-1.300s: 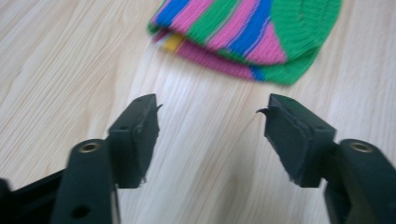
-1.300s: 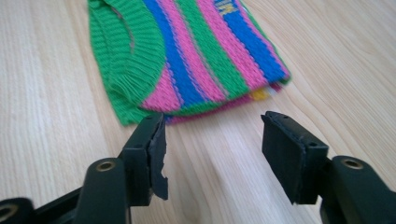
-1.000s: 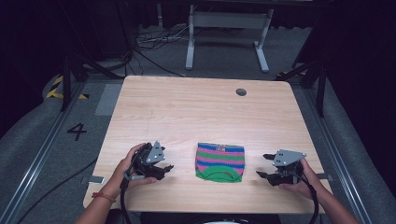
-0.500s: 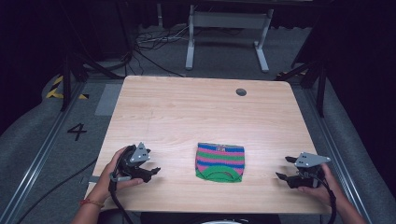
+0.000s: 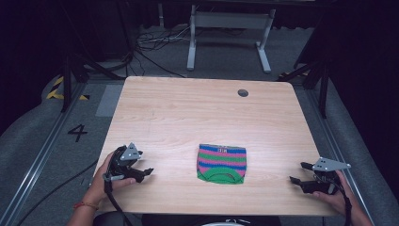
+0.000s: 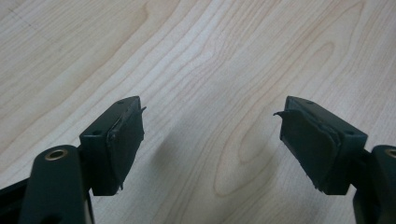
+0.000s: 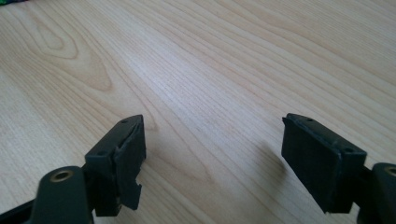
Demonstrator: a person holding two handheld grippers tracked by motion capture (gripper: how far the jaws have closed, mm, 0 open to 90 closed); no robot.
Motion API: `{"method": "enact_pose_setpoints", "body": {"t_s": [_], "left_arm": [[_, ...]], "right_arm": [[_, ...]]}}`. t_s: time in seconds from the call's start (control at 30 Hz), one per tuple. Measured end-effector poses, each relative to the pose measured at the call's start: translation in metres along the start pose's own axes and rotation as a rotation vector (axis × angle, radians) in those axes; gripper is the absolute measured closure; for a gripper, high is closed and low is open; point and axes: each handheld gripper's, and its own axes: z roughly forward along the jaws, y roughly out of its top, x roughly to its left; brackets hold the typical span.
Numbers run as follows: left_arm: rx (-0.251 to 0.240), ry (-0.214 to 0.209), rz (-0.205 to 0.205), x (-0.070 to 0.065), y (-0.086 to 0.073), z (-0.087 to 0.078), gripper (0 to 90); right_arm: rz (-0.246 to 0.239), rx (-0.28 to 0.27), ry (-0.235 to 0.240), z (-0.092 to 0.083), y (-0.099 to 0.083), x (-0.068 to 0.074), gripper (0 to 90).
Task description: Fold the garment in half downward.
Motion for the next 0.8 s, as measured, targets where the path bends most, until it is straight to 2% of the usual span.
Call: {"method": "enact_pose_setpoints", "body": {"t_s": [0.03,0.07,0.1,0.23,0.3,0.43,0.8], "left_arm": [[-0.004,-0.018,-0.028,0.000,-0.008,0.000,21.2],[-0.004,-0.018,-0.028,0.000,-0.008,0.000,21.2],[-0.007,-0.022,-0.030,0.000,-0.010,-0.002,21.2],[-0.040,-0.024,-0.086,-0.001,-0.022,-0.005,18.8],[-0.059,-0.015,-0.090,-0.002,-0.025,-0.006,18.1],[-0.058,-0.002,-0.113,-0.004,-0.026,-0.006,17.4],[-0.052,0.014,-0.131,-0.006,-0.025,-0.006,14.9]], "right_arm": [[0.017,-0.017,0.006,0.000,-0.003,-0.003,19.7],[0.017,-0.017,0.006,0.000,-0.003,-0.003,19.7],[0.040,-0.020,0.021,0.001,-0.005,-0.005,18.6],[0.040,-0.012,0.031,0.002,-0.004,-0.008,16.0],[0.030,-0.013,0.040,0.003,-0.004,-0.010,15.8],[0.026,-0.014,0.043,0.003,-0.004,-0.011,15.8],[0.037,-0.013,0.035,0.003,-0.004,-0.011,15.7]]}}
